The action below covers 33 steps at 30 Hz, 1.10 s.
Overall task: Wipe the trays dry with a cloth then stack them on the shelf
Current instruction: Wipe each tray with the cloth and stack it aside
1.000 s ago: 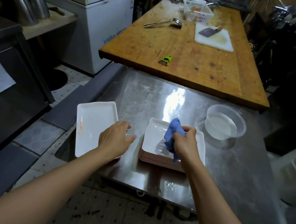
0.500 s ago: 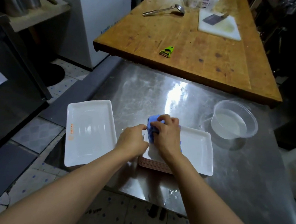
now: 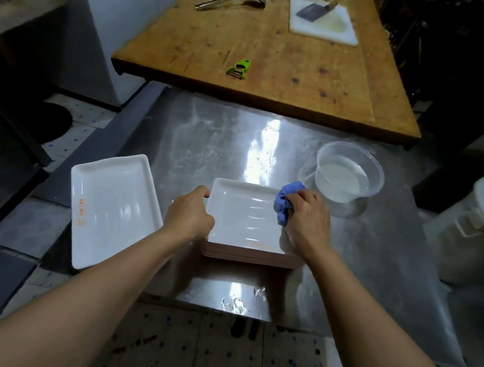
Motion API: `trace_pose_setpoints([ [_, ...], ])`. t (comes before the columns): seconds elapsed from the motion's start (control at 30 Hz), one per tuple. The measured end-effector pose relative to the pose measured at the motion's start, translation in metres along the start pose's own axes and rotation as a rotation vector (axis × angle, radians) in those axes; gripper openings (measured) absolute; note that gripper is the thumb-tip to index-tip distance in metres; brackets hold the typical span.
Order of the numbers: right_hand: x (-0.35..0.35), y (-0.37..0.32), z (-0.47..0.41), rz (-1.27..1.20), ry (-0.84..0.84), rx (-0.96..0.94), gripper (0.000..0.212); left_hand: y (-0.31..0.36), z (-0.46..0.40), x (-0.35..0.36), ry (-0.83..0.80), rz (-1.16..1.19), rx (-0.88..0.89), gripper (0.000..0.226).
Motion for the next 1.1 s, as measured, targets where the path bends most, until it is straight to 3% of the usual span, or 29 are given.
trace_pose_setpoints([
  [0.23, -0.007, -0.001, 0.025, 0.024, -0.169, -0.149, 0.026, 0.002, 0.007, 0.000, 0.018, 0.004, -0.039, 0.054],
  [0.43, -0.017, -0.010, 0.061, 0.004, -0.247, -0.127, 0.023, 0.004, 0.009, 0.000, 0.022, 0.025, -0.056, 0.057],
  [0.8, -0.009, -0.074, 0.055, -0.329, -0.247, -0.083, 0.031, -0.006, 0.008, 0.002, -0.046, 0.254, -0.052, 0.043],
  [0.93, 0.007, -0.095, 0.036, -0.418, -0.388, -0.041, 0.029, -0.009, 0.005, 0.003, -0.107, 0.306, -0.022, 0.043],
  [1.1, 0.014, -0.093, -0.002, -0.373, -0.220, -0.060, 0.034, -0.008, 0.004, 0.004, -0.113, 0.296, 0.015, 0.045],
])
Point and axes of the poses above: each hand's wrist, its own z-axis away from the middle knuckle, its own x-axis out of the palm, y = z × x, the point moved 5 cm from there along -z, towards the middle knuckle, and after that the axes turned 5 degrees about -x, right-handed, at the moved point
